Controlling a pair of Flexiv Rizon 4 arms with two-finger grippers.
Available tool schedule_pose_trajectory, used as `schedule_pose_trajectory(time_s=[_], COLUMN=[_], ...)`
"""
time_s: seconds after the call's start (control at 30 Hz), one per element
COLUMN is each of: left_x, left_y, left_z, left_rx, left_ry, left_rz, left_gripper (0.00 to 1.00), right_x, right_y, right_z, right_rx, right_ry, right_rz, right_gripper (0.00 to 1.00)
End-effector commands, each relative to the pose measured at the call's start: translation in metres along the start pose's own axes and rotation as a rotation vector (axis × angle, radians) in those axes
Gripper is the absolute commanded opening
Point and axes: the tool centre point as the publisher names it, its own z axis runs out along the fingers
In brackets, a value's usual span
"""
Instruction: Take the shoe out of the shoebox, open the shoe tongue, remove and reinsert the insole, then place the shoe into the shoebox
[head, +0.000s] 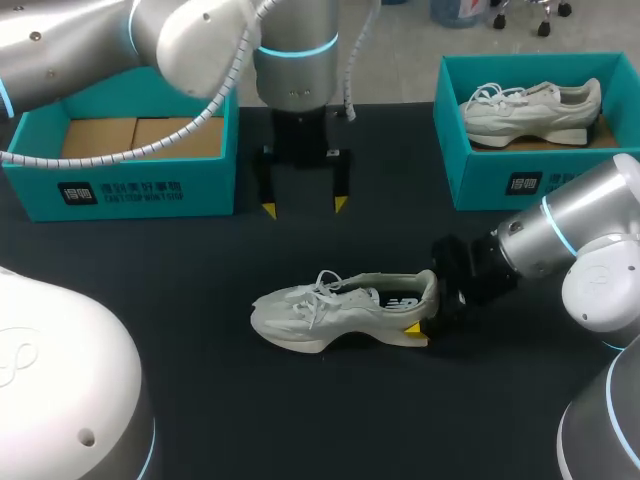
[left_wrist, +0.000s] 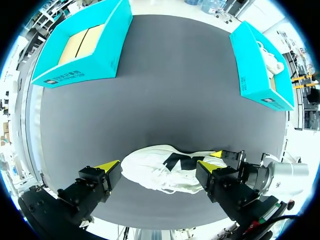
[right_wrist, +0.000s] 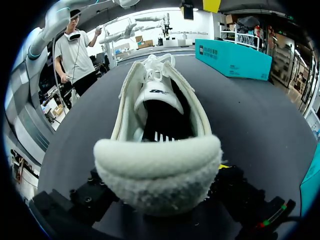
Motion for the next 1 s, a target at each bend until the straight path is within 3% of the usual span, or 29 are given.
schedule_pose_trajectory(time_s=[0.03,0.5,0.7,1.0], left_x=[0.015,0.07,0.08,0.079], left_y=[0.012,0.028,0.03,0.038], left_z=[0.011,0.047,0.057,0.068], left_rx=[0.005,-0.01,-0.008,-0.018], left_ry=[-0.009,-0.065,-0.063,-0.065], left_rz=[0.039,0.261,0.32,0.388], left_gripper=[1.0,1.0,1.0,1.0], right_x=[0.001,0.001,0.001,0.001], right_y=[-0.002,-0.002,-0.002,-0.002], right_z=[0.005,0.005,0.005,0.005], right_rx=[0.002,0.002,0.002,0.002], right_ry=[-0.001,-0.001,-0.001,-0.001], right_rz=[0.0,0.0,0.0,0.0], right_gripper=[0.0,0.0,0.0,0.0])
